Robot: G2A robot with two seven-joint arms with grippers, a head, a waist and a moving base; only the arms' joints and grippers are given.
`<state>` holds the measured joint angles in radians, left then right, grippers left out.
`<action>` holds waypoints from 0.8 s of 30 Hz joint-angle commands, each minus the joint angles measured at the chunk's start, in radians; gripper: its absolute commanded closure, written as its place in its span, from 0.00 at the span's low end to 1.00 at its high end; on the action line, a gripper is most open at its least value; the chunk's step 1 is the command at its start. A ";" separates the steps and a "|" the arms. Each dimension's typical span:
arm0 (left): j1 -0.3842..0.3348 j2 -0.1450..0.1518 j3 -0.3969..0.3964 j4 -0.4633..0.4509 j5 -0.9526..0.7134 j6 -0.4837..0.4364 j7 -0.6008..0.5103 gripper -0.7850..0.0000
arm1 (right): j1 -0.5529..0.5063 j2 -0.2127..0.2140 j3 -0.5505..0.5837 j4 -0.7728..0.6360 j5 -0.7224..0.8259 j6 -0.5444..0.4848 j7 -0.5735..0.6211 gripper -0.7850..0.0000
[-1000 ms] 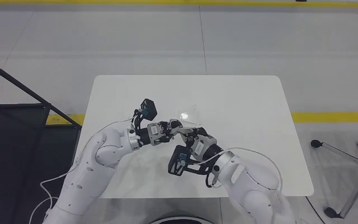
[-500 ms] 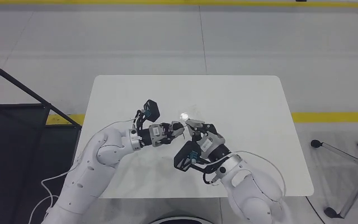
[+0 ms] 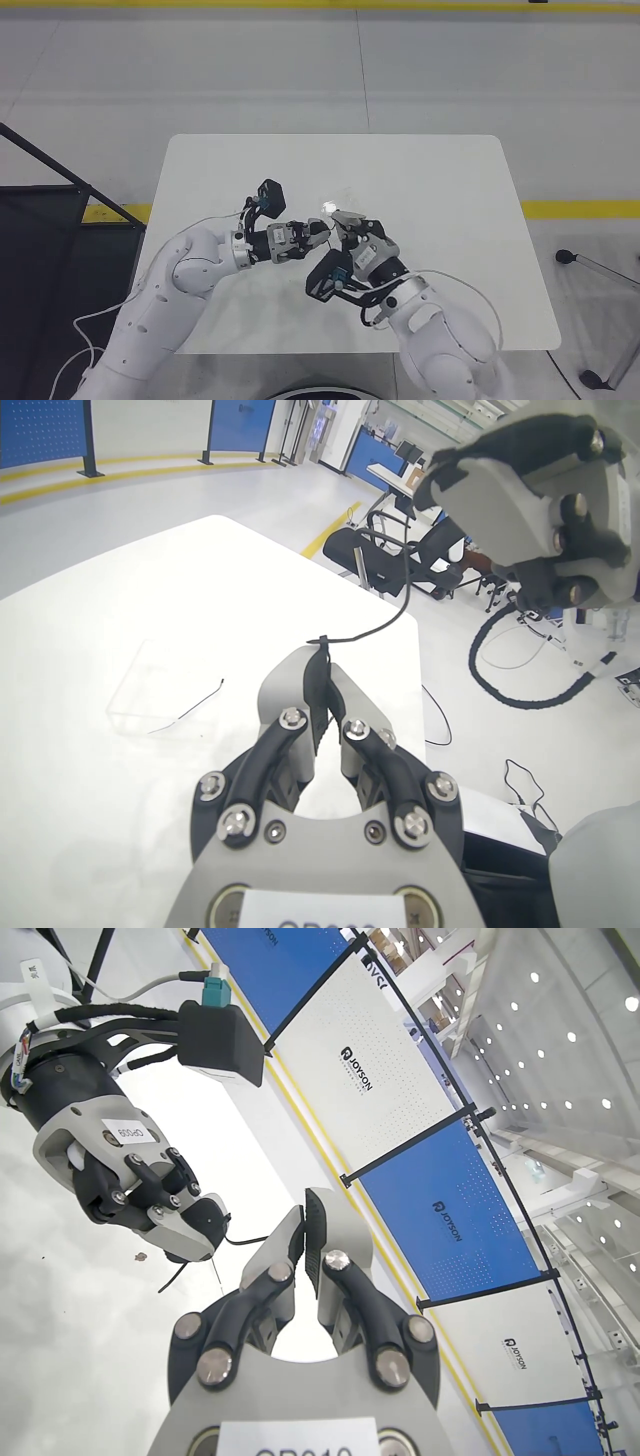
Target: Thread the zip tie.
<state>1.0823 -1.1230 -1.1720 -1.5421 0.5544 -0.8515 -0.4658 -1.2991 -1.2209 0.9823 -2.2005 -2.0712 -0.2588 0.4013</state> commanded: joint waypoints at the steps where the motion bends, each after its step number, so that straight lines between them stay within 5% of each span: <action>1: -0.001 0.001 0.002 0.002 -0.003 0.000 0.003 1.00 | -0.004 -0.002 0.001 0.003 -0.003 0.016 -0.009 1.00; 23: 0.008 0.006 0.000 -0.002 -0.011 0.026 0.076 1.00 | 0.024 -0.026 -0.035 0.028 -0.029 -0.048 0.034 1.00; 24: 0.010 0.006 -0.003 -0.005 -0.007 0.031 0.084 1.00 | 0.022 -0.026 -0.030 0.026 -0.021 -0.050 0.032 0.65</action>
<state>1.0894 -1.1174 -1.1718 -1.5438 0.5423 -0.8271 -0.3919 -1.2744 -1.2470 0.9461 -2.1722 -2.1019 -0.3066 0.4364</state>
